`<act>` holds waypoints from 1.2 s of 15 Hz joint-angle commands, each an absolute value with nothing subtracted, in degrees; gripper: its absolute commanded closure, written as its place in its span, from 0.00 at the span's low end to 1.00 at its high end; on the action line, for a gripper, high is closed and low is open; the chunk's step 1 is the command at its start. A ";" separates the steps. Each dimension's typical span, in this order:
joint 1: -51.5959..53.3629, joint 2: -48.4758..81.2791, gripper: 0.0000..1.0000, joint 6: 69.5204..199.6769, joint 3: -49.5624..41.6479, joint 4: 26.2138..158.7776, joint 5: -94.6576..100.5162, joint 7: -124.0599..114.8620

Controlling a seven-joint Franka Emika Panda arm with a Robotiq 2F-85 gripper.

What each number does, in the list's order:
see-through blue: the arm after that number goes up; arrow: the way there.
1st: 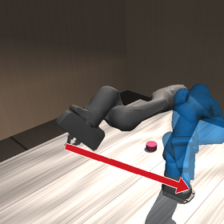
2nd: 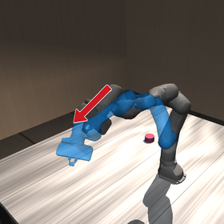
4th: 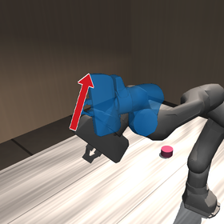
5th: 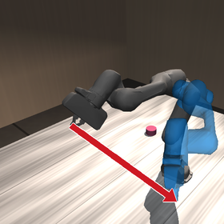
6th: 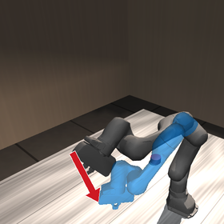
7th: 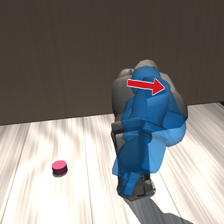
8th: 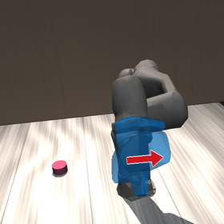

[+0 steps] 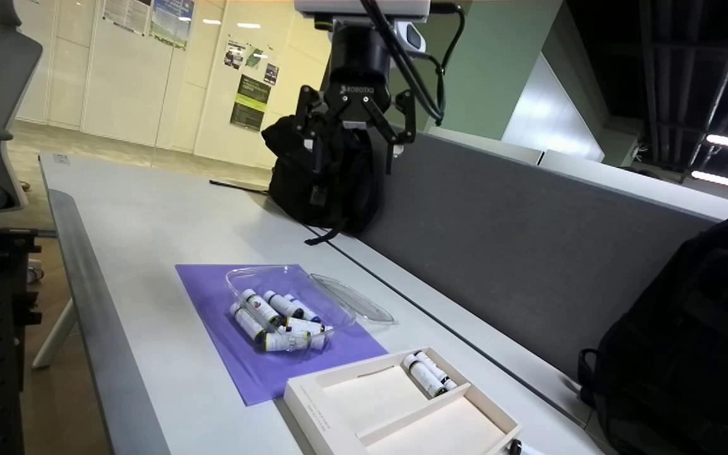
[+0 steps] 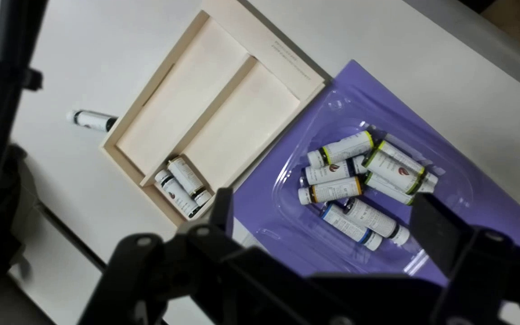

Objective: Put five bottles on the tray

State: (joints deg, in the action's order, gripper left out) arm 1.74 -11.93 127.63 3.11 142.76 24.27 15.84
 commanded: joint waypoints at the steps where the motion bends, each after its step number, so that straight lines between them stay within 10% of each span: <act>1: 2.38 -9.22 0.00 132.79 5.18 144.85 34.51 14.70; 18: 0.06 19.62 0.00 142.87 6.09 135.85 35.58 44.45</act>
State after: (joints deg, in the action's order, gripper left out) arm 1.00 16.98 144.89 4.71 138.60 40.25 38.78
